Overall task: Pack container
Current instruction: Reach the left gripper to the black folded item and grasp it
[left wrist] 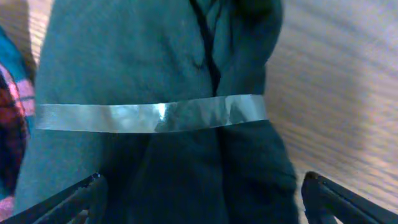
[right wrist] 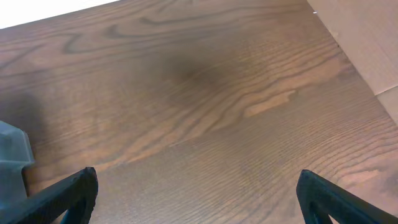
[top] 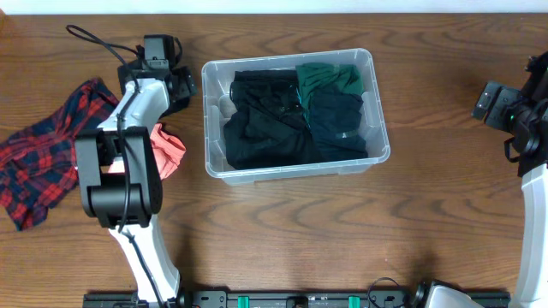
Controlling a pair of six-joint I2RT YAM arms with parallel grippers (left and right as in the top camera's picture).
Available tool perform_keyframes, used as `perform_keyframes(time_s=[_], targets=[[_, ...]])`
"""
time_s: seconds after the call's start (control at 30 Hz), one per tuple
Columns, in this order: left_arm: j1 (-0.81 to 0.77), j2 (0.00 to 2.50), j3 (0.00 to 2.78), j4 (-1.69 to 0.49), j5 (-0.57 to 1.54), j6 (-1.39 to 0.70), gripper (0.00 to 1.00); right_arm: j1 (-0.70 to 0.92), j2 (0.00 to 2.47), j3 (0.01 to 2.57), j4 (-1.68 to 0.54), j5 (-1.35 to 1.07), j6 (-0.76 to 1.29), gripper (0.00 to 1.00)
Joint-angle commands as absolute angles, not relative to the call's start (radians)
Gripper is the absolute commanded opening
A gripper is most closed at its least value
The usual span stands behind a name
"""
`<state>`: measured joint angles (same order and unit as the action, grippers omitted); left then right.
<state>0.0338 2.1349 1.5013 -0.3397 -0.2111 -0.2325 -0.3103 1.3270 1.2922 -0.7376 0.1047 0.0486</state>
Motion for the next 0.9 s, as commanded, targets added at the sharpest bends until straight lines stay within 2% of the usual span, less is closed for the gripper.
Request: perform_keyframes(time_s=[0.0, 0.3, 0.87], targets=[[0.039, 2.163, 1.523, -0.342, -0.254, -0.242, 0.96, -0.313, 1.329, 1.293, -0.738, 0.105, 0.055, 0.99], [0.039, 2.170, 1.520, -0.351, -0.253, -0.242, 0.81, -0.313, 1.329, 1.293, -0.738, 0.105, 0.055, 0.99], [0.040, 2.230, 1.480, -0.352, -0.253, -0.241, 0.82, -0.313, 1.329, 1.293, -0.738, 0.105, 0.055, 0.99]])
